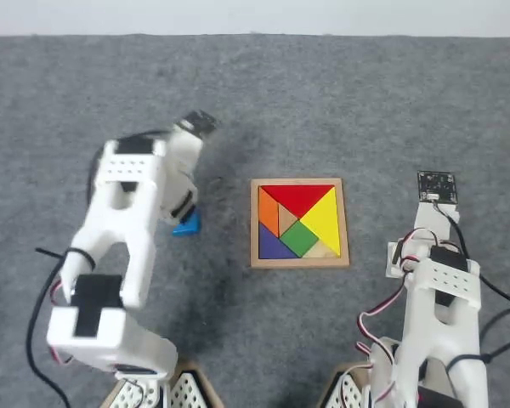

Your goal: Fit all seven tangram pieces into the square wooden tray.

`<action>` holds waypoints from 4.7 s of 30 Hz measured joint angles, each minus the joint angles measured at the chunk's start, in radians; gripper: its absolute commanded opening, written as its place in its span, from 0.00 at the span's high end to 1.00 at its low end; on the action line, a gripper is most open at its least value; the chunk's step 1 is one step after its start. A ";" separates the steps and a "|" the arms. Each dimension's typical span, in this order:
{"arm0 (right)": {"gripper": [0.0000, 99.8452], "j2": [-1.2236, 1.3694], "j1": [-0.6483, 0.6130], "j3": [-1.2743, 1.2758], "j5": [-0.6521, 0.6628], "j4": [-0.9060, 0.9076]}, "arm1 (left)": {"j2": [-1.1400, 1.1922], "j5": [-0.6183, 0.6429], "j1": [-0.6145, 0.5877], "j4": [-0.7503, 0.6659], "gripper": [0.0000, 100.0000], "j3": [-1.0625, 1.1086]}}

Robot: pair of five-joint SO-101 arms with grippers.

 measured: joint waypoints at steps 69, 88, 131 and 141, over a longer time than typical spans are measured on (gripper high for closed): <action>0.82 0.000 0.715 -0.092 0.075 0.074 | 0.133 -0.066 0.816 -0.120 0.99 -0.110; 0.82 0.000 0.712 -0.092 0.072 0.074 | 0.336 -0.101 0.818 -0.130 0.95 -0.272; 0.82 0.000 0.686 -0.092 0.069 0.074 | 0.308 -0.098 0.660 -0.117 0.91 -0.405; 0.82 0.000 0.686 -0.092 0.069 0.074 | 0.313 -0.077 0.631 -0.180 0.91 -0.405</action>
